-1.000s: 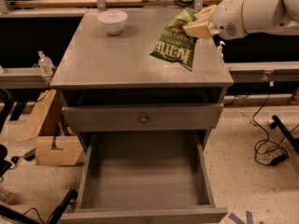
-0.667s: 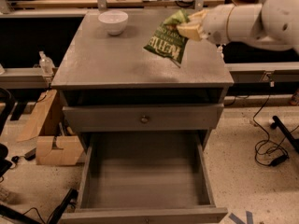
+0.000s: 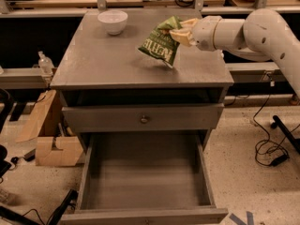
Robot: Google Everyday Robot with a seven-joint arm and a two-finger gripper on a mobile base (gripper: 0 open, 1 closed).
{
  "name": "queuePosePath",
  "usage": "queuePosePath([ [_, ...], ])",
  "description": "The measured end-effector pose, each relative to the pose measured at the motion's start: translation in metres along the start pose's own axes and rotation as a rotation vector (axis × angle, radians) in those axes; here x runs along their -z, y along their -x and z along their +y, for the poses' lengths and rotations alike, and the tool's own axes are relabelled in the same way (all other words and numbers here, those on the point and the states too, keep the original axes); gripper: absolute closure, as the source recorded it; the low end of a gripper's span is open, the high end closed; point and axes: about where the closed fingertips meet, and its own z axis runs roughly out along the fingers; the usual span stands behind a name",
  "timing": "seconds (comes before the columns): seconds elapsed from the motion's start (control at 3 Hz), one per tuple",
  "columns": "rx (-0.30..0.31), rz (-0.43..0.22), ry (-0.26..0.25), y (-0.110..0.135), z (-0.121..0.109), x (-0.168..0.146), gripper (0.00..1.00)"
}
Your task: Pick green jalapeno chip bag from middle drawer and place on counter
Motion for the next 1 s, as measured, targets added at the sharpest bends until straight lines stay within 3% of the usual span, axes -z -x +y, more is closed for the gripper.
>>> queuePosePath([
  [1.0, 0.0, -0.004, 0.007, 0.0002, 0.0033, -0.0054, 0.11],
])
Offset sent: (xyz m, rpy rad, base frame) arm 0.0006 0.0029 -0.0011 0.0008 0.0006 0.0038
